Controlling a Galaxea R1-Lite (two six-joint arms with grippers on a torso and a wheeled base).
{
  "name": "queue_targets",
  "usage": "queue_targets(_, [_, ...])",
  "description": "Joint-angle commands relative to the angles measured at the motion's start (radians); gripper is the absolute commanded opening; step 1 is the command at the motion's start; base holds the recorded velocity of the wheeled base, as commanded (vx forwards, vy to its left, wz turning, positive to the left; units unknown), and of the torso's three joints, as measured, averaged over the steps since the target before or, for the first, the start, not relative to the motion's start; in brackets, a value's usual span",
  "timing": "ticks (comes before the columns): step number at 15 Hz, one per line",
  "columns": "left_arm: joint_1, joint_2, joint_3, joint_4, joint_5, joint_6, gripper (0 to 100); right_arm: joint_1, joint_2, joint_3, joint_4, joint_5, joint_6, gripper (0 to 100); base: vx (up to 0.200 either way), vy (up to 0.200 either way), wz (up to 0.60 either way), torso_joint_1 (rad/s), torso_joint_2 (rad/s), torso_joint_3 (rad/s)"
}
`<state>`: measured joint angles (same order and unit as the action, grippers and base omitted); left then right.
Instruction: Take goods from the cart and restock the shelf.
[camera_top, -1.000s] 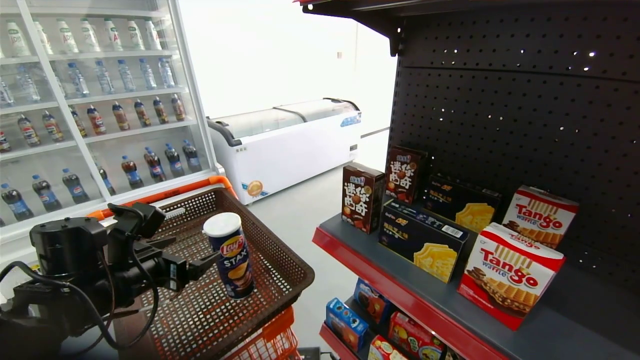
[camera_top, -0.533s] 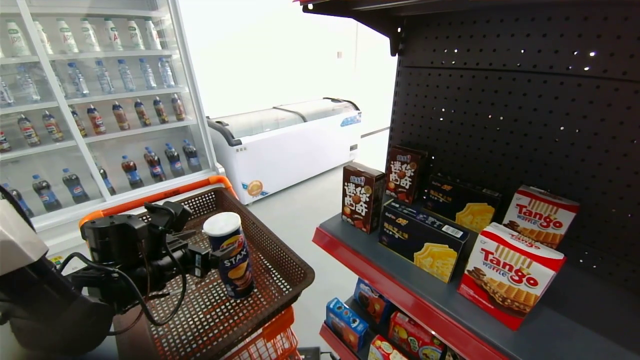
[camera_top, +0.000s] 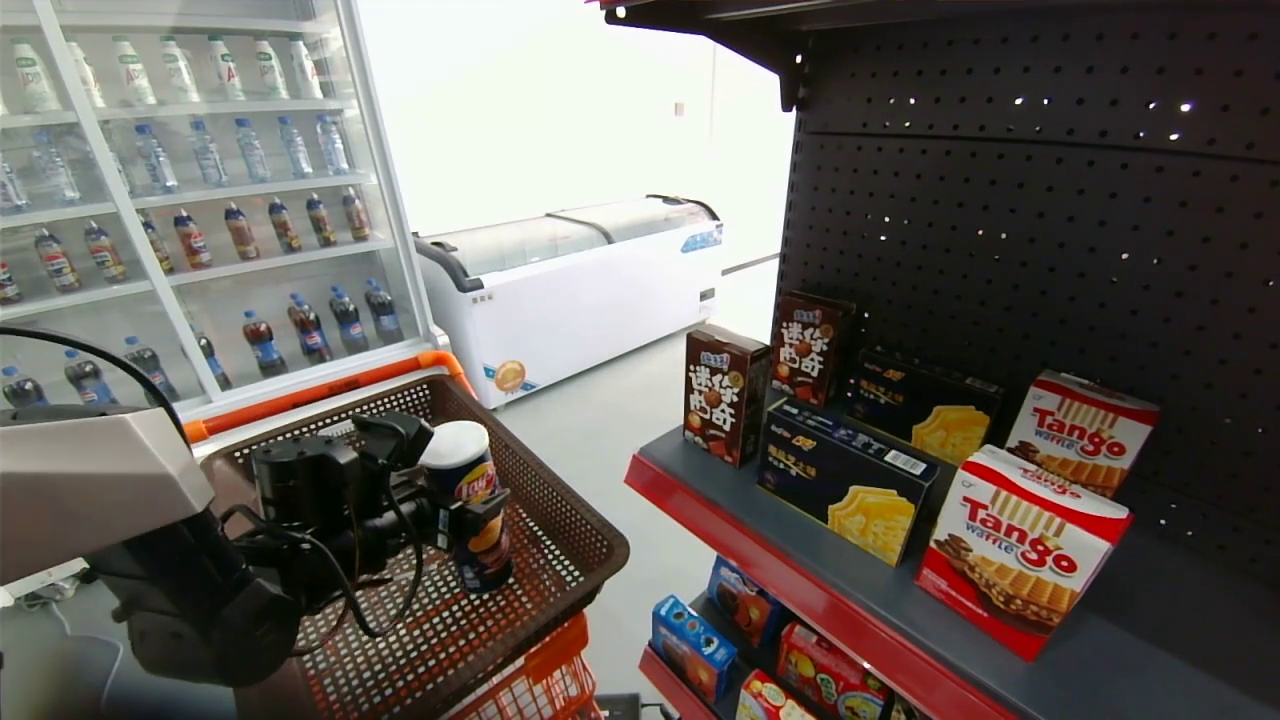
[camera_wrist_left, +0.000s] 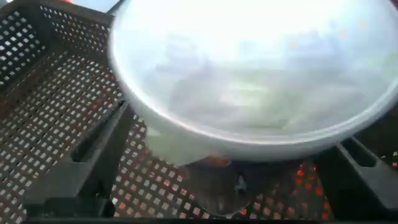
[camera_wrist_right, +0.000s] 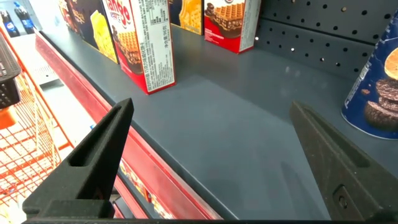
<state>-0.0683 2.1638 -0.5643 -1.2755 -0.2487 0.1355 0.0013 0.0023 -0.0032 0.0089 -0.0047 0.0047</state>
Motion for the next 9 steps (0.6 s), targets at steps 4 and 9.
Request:
queue_targets(4, [-0.034,0.036,-0.026,0.001,0.008,0.003,100,0.0,0.001,0.0,0.0,0.0,0.0,100,0.0,0.0,0.0,0.0,0.0,0.0])
queue_targets(9, [-0.031,0.039,-0.045,0.001,0.019,0.003,0,0.0,0.001,0.0,0.0,-0.001,0.0,100,0.0,0.0,0.0,0.0,0.0,0.0])
